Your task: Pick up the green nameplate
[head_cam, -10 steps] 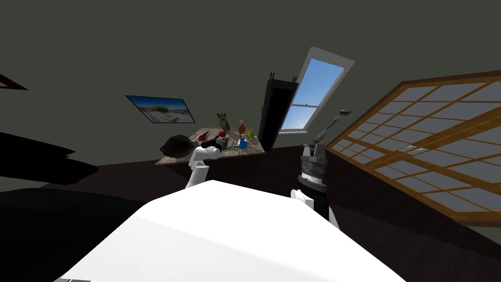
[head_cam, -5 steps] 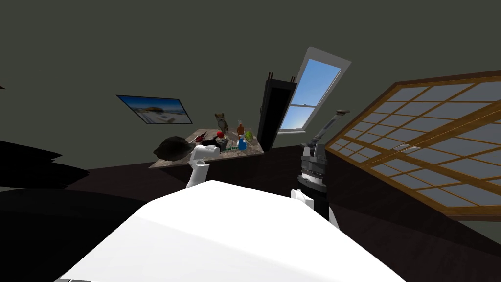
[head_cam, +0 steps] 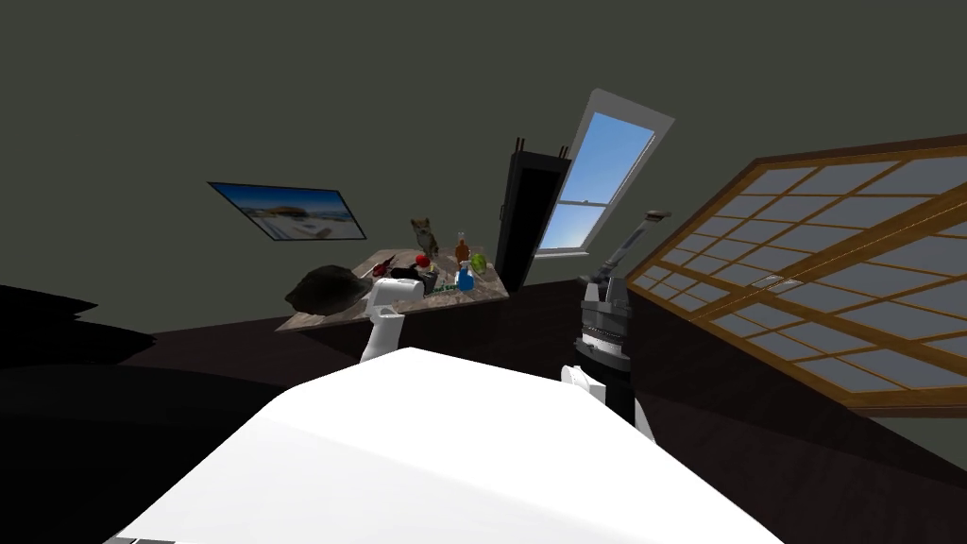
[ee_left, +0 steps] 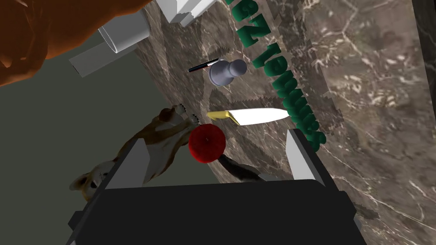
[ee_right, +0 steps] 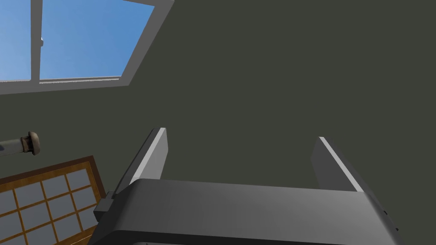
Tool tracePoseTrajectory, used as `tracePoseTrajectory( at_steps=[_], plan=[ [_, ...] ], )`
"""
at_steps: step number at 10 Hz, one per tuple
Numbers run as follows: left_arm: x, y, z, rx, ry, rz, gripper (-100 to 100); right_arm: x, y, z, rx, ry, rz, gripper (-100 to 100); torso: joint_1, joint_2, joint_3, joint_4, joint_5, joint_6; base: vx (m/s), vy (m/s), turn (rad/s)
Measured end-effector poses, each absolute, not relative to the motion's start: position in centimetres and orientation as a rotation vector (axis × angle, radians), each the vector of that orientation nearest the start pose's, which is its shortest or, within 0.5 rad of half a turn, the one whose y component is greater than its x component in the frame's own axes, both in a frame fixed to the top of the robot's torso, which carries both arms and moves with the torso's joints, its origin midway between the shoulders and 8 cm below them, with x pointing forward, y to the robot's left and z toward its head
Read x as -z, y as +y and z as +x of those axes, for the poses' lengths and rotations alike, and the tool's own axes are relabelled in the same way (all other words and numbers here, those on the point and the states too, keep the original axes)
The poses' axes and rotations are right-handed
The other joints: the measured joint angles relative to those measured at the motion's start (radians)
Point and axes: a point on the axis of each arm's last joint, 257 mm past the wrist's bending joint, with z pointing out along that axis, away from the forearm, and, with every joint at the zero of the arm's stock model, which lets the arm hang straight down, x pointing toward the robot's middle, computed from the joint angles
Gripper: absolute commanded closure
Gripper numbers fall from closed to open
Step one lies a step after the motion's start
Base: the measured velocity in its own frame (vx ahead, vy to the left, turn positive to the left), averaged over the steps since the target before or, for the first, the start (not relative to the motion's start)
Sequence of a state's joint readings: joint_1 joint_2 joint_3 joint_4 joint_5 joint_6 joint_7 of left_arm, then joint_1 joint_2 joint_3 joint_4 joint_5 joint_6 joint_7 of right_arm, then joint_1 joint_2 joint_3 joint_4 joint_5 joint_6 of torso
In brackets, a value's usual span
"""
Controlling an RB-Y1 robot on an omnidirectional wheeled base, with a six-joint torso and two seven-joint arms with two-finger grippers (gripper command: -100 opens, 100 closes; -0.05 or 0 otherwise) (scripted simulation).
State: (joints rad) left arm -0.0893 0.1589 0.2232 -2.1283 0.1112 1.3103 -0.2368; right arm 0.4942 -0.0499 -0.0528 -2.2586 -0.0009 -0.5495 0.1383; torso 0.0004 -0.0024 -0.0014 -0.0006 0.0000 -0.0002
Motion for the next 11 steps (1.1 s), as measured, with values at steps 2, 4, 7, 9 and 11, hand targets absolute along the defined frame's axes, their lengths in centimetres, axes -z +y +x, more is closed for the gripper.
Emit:
tracePoseTrajectory(
  at_steps=[2,4,7,9,11],
  plan=[
    [21.4,33.6,47.1,0.56,1.731,-1.55,-100,-2.8,-29.0,33.8,-1.133,0.655,0.535,0,0.001,-0.001,-0.001,0.0,0.0,0.0,0.05,0.016,-0.048],
    [22.2,33.8,46.5,0.524,1.753,-1.591,-100,-2.8,-29.0,33.8,-1.133,0.655,0.535,0,0.001,-0.002,-0.001,0.0,0.0,0.0,0.061,0.018,-0.046],
    [23.1,34.0,45.4,0.476,1.785,-1.649,-100,-2.8,-29.0,33.8,-1.133,0.655,0.535,0,0.0,-0.001,-0.001,0.0,0.0,0.0,0.049,0.008,-0.042],
    [23.8,34.0,44.6,0.445,1.804,-1.689,-100,-2.8,-29.0,33.8,-1.133,0.655,0.535,0,0.0,-0.001,0.0,0.0,0.0,0.0,0.048,0.014,-0.044],
    [24.4,34.1,43.9,0.411,1.823,-1.737,-100,-2.8,-29.0,33.8,-1.133,0.655,0.535,0,0.001,-0.002,-0.001,-0.001,0.0,0.0,0.065,0.026,-0.049]
  ],
)
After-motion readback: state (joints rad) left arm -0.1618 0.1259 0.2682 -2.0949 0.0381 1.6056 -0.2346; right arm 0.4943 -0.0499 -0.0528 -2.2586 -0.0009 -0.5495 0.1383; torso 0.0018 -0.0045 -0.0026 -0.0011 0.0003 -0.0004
